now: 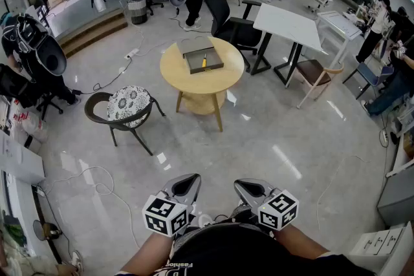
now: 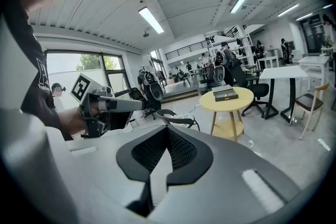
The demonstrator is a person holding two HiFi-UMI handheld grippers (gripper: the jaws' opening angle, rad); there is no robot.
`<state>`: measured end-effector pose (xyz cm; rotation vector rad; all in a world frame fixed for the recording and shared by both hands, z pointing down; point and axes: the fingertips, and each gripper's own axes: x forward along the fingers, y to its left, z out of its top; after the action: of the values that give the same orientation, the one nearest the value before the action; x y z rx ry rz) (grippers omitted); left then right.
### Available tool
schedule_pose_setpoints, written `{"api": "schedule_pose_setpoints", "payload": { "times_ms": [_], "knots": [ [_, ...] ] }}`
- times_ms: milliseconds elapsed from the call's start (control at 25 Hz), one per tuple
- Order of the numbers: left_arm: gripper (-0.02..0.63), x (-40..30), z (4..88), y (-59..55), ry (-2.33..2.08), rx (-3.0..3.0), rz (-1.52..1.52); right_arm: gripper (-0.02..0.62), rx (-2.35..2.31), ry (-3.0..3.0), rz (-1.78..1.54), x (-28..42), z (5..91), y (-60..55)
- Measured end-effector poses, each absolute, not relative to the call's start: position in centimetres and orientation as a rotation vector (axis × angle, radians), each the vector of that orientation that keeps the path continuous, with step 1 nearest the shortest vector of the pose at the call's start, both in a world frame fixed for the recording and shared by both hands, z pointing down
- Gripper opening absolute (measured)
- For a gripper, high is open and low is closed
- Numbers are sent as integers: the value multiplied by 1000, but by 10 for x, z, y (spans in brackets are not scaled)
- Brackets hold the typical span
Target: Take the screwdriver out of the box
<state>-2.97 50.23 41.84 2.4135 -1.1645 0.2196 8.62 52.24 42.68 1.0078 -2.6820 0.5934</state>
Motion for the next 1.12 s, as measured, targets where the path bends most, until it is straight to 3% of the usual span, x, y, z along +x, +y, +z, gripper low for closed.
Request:
{"api": "schedule_pose_setpoints", "payload": {
  "times_ms": [1120],
  "knots": [
    [60, -30, 430, 510, -1152, 2422, 254, 2, 1026, -2663, 645, 81, 438, 522]
  ]
}}
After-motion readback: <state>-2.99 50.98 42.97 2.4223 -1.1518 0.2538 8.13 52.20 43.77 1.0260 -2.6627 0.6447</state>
